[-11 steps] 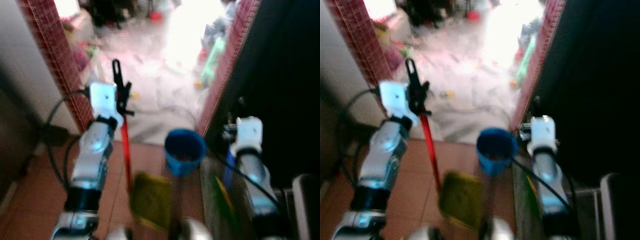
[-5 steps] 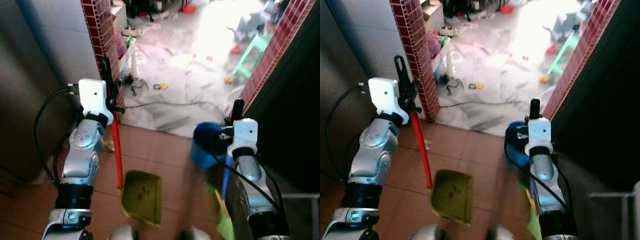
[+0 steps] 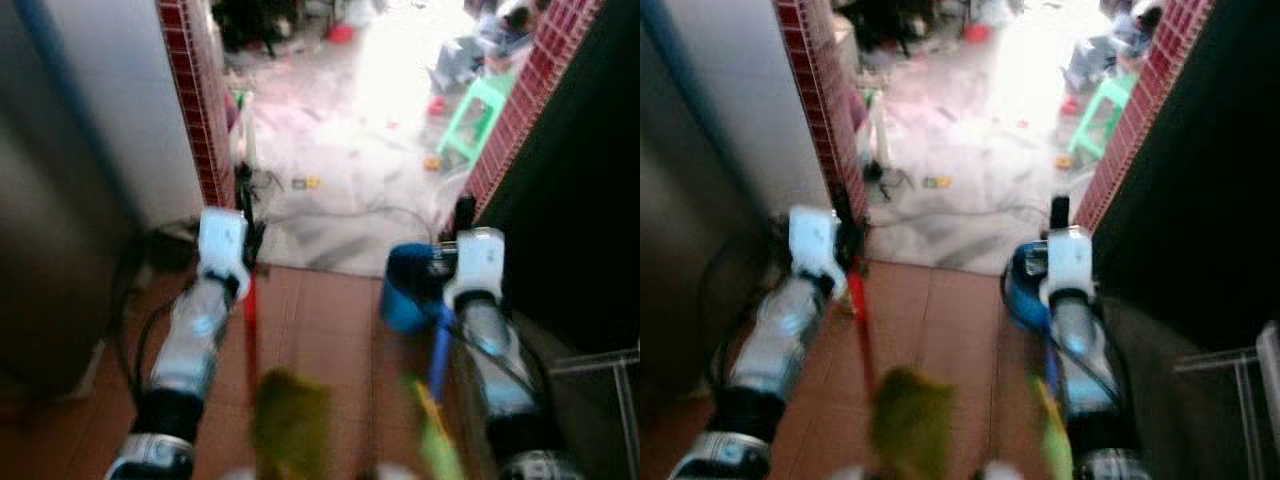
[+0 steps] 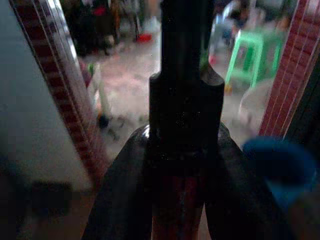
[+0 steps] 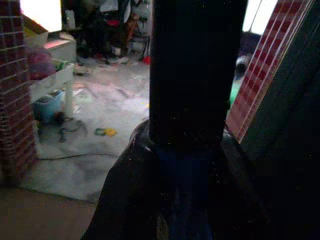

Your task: Sweep floor

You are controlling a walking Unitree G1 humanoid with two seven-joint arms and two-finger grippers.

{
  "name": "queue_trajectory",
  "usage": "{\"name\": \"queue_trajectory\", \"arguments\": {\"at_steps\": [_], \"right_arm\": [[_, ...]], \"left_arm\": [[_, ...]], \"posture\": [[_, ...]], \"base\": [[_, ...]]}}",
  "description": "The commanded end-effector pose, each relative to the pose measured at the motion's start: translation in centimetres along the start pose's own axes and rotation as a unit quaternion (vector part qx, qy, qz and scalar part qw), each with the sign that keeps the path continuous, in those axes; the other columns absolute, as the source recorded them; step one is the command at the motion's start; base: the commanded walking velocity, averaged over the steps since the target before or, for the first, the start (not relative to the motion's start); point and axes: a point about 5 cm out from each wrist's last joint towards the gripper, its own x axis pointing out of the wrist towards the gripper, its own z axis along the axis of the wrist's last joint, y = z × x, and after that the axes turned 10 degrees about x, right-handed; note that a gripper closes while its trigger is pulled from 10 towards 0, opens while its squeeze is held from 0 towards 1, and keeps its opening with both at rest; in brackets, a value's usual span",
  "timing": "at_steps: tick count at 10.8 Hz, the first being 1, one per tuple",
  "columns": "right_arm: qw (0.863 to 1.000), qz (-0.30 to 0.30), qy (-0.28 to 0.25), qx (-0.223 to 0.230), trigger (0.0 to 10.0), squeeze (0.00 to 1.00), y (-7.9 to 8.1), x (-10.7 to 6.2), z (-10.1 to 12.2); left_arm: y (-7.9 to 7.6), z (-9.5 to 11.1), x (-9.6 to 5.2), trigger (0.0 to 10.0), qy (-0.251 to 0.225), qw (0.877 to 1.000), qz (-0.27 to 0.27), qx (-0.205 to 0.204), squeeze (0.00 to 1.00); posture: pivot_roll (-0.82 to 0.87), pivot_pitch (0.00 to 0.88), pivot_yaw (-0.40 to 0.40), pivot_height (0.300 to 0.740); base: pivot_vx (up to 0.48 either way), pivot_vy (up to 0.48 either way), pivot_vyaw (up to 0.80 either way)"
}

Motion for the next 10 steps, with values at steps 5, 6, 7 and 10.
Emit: {"name": "queue_trajectory", "arguments": {"at_steps": [5,6,7,10], "right_arm": [[0.999,-0.014,0.006,0.047,10.0,0.00,0.2,0.2,-0.6],[0.998,-0.027,0.013,0.060,10.0,0.00,0.0,-0.2,-1.1],[0.998,-0.028,0.014,0.061,10.0,0.00,0.0,-0.3,-1.2],[0.997,-0.050,0.021,0.054,10.0,0.00,-1.4,-2.2,-1.9]], "left_arm": [[-1.0,-2.8,-2.7,10.0,0.020,1.000,0.000,0.007,0.00],[-1.5,-2.8,-3.2,10.0,0.014,1.000,0.002,-0.008,0.00],[-1.5,-2.8,-3.4,10.0,0.012,1.000,0.002,-0.015,0.00],[-0.9,-2.9,-5.3,10.0,0.012,1.000,0.019,-0.017,0.00]], "posture": [[-0.05,0.000,0.022,0.740],[-0.05,0.000,0.024,0.740],[-0.06,0.000,0.024,0.740],[-0.08,0.000,0.027,0.740]], "base": [[0.000,0.000,0.00],[0.000,0.000,0.00],[0.000,0.000,0.00],[0.000,0.000,0.00]]}}
